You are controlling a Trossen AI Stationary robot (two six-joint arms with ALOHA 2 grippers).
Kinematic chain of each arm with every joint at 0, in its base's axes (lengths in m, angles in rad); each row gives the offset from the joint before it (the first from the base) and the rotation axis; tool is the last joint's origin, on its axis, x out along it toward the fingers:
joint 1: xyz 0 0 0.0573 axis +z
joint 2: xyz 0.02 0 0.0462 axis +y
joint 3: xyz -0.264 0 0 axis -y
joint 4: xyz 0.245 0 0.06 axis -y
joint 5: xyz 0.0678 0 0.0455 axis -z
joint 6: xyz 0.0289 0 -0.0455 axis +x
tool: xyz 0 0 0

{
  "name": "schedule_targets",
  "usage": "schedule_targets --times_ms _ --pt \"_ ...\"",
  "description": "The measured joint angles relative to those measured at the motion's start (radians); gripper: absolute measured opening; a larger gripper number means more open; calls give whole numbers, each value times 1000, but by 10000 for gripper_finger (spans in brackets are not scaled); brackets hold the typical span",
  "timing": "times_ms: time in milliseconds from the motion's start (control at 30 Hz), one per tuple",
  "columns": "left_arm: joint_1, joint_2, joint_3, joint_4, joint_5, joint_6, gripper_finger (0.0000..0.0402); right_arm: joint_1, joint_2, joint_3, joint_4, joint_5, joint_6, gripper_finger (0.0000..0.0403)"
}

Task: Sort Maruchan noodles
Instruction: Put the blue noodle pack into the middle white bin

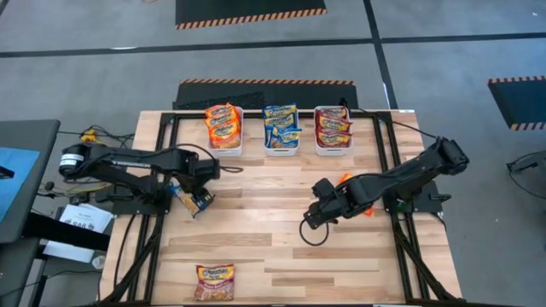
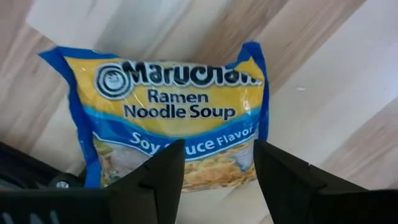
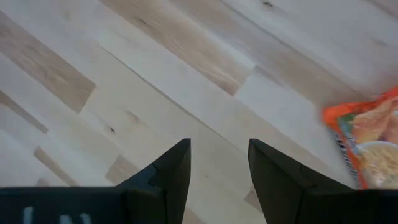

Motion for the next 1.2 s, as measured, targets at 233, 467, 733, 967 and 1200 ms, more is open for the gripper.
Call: schedule_targets --times_ms 233,467,733,967,1200 --pt "-74 113 0 53 -31 -28 176 -7 0 -1 10 -4 1 185" --pt "-110 241 5 81 -88 -39 176 -8 -2 -1 17 -4 3 185" --pt "-115 350 6 83 -116 -8 163 -8 -3 -1 22 -4 4 185" --pt "-115 346 2 97 -118 20 77 -8 -3 -1 23 -4 4 185" --pt "-118 337 2 100 -131 53 6 -8 -3 -1 22 -5 4 185"
